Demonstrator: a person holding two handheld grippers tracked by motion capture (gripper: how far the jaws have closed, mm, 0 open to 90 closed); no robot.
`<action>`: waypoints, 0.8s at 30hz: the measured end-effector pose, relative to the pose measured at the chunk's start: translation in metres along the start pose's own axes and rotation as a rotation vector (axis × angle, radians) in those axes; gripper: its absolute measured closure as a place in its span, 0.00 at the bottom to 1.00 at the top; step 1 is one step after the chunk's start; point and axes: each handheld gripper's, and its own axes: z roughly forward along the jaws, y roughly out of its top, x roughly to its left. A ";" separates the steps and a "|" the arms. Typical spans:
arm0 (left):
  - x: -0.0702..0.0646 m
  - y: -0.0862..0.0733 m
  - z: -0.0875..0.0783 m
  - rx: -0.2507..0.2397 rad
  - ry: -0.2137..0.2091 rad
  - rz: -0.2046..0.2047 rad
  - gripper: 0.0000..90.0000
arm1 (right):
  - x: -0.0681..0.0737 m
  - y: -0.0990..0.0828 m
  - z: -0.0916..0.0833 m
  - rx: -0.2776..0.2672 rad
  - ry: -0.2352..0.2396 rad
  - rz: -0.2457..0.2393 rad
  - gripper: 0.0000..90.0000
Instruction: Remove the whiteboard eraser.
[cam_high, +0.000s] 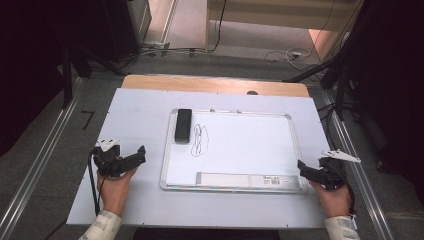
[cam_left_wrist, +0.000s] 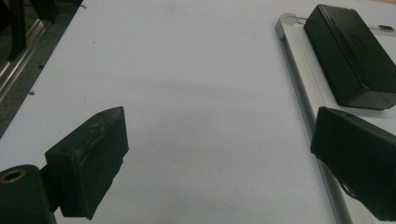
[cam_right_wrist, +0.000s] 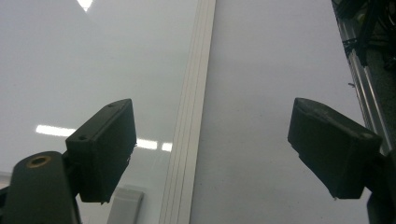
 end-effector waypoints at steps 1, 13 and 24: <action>0.000 0.000 0.000 0.000 0.000 0.000 0.05 | 0.000 0.000 0.000 -0.001 0.000 0.001 0.16; -0.012 0.005 0.008 0.001 -0.023 0.020 0.05 | 0.001 0.000 0.000 0.003 0.000 -0.003 0.16; -0.028 0.014 0.015 -0.005 -0.062 0.038 0.05 | 0.001 0.000 0.000 0.006 0.001 -0.001 0.16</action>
